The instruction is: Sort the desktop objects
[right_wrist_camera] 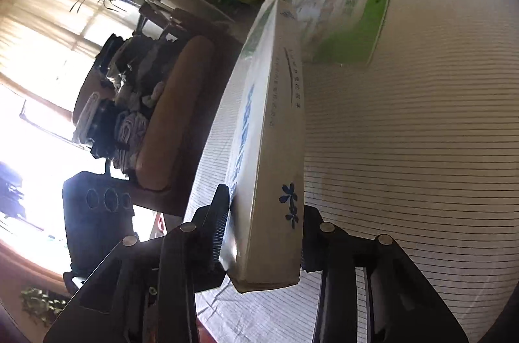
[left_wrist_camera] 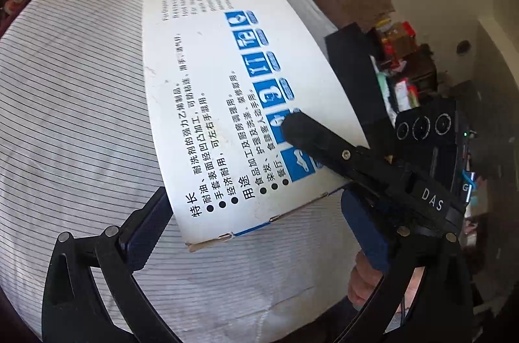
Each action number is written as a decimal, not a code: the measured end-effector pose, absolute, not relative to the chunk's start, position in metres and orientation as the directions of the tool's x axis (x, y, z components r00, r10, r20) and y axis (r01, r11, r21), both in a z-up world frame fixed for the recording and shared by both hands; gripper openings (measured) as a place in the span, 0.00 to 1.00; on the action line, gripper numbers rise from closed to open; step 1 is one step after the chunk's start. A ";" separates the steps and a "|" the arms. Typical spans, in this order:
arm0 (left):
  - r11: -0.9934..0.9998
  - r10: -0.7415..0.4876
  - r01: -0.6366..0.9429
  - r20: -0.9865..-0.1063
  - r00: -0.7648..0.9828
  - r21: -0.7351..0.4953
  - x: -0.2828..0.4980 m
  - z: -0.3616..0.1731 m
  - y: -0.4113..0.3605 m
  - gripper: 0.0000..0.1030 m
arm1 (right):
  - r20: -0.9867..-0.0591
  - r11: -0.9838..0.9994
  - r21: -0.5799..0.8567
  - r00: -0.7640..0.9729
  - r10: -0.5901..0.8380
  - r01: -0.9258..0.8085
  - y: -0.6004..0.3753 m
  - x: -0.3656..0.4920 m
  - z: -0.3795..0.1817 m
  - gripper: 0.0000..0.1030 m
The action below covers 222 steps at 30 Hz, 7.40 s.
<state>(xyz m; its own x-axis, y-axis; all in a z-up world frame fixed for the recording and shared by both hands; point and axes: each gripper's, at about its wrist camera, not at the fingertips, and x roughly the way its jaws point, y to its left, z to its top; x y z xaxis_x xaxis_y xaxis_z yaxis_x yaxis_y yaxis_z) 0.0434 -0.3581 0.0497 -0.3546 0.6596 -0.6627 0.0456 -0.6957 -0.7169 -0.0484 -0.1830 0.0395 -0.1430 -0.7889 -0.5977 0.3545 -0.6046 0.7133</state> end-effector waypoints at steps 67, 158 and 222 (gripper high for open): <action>-0.846 0.524 -0.129 -0.852 -0.016 -0.518 0.171 0.039 -0.191 0.99 | -0.807 -0.866 0.481 -0.316 -0.499 0.137 0.103 0.078 0.022 0.59; -0.960 0.260 -0.198 -0.884 -0.388 -0.196 -0.249 0.198 0.036 0.96 | -0.793 -0.999 0.000 -0.608 -0.032 0.052 0.197 -0.299 0.203 0.91; -0.959 0.245 -0.236 -0.878 -0.411 -0.157 -0.345 0.132 0.025 0.95 | -0.791 -0.984 0.148 -0.585 -0.177 0.097 0.247 -0.372 0.152 0.48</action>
